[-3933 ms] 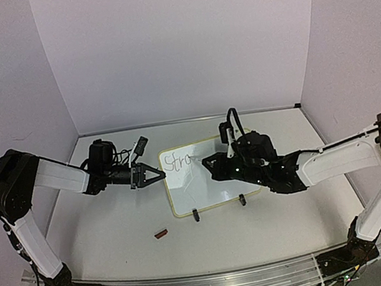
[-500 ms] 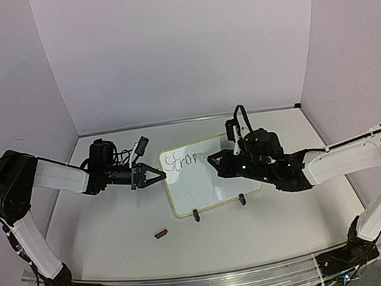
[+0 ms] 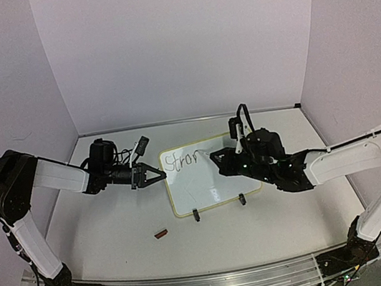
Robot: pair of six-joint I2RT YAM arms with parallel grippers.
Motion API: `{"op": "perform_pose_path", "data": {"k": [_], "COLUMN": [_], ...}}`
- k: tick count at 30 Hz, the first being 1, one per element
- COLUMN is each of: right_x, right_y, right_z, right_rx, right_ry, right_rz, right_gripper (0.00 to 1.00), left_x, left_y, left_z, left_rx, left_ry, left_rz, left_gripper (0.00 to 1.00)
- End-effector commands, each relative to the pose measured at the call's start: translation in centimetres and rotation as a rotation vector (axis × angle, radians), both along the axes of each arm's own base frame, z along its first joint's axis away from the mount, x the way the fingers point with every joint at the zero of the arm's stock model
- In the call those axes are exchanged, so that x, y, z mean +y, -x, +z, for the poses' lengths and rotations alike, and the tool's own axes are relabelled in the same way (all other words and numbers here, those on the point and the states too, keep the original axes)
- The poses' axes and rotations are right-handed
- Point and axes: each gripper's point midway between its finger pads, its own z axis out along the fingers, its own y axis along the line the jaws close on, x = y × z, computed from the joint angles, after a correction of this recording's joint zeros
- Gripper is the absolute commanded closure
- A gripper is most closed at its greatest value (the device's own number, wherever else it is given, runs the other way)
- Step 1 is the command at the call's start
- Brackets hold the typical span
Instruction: Write a sentence on the whiteboard
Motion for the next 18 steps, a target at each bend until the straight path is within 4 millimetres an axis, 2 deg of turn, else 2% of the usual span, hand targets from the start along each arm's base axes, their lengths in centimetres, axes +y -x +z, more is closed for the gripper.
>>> {"op": "perform_pose_path", "data": {"k": [1,5,12,18], "right_x": [-1.9,-2.2,-1.6,-2.1], "right_y": [-0.5,-0.1,0.6,1.2], "right_z": [0.6,0.2,-1.5,-2.5], "right_rx": [-0.020,-0.008,0.043,0.073], "right_ry": [-0.005,0.000,0.027,0.028], "right_rz": [-0.079,-0.076,-0.027,-0.027], "right_gripper": [1.00,1.00,1.00,1.00], "left_x": [-0.5,-0.5,-0.6,-0.5], "left_y": [0.6,0.6,0.6,0.6], "left_z": [0.0,0.0,0.0,0.0], "left_rx": [-0.020,-0.020,-0.021,-0.020], "left_ry": [-0.018,-0.017,-0.017,-0.019], "left_rz": [-0.021,-0.021,-0.022,-0.021], "left_gripper": [1.00,1.00,1.00,1.00]}}
